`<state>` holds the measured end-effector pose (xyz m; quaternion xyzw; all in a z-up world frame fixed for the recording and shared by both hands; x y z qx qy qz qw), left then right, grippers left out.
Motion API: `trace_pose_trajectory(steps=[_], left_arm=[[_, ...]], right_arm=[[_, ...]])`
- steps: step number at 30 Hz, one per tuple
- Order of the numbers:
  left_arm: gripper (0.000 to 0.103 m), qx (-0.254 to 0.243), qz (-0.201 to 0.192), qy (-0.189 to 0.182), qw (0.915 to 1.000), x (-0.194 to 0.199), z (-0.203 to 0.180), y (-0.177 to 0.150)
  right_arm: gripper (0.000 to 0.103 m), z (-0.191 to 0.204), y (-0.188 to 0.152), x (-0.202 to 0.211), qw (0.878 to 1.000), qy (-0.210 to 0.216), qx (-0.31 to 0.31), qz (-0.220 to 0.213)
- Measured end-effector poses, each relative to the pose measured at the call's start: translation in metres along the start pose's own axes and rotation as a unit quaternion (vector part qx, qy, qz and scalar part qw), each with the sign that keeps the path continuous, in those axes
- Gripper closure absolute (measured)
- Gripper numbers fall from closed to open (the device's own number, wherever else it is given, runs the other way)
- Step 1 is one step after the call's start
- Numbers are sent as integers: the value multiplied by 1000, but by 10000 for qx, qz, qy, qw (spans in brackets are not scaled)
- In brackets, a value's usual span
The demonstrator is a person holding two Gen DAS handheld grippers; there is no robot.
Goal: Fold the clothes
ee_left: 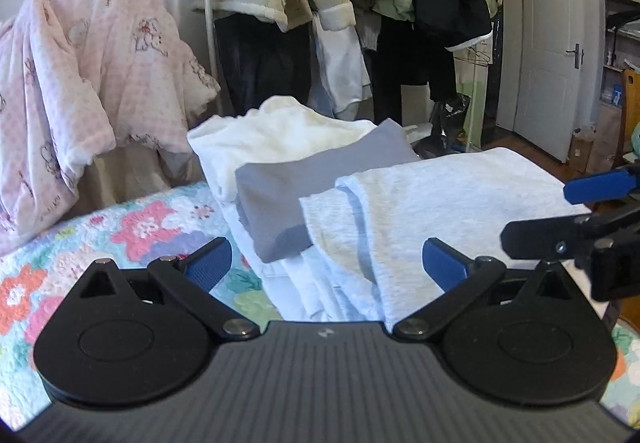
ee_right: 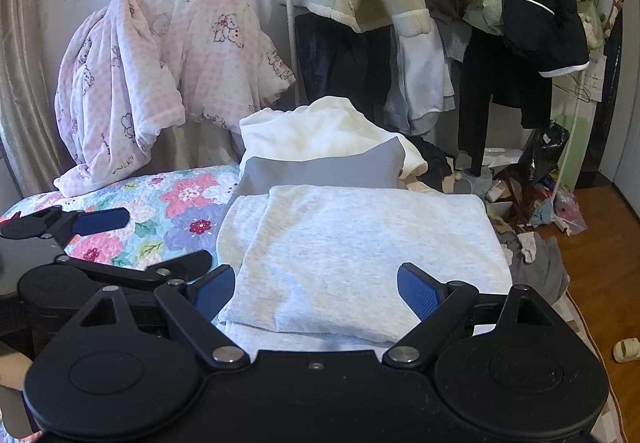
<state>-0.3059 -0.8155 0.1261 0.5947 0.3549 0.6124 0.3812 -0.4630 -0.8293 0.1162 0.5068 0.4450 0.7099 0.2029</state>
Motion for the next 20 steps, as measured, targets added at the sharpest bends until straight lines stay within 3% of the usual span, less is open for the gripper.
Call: trace_pose_trajectory(steps=[20], left_arm=[[0, -9, 286, 0, 9996, -10, -9, -5]], right_arm=[[11, -10, -8, -5, 9997, -100, -227, 74]])
Point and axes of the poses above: each gripper's, at about its wrist camera, not at the fingertips, and x roughly against the way its jaws point, z to its left, y to its top, the point moved 2 cm from there along -x, roughly the way its jaws point, and after that the axes turned 2 degrees about y, right-handed, at the moved point
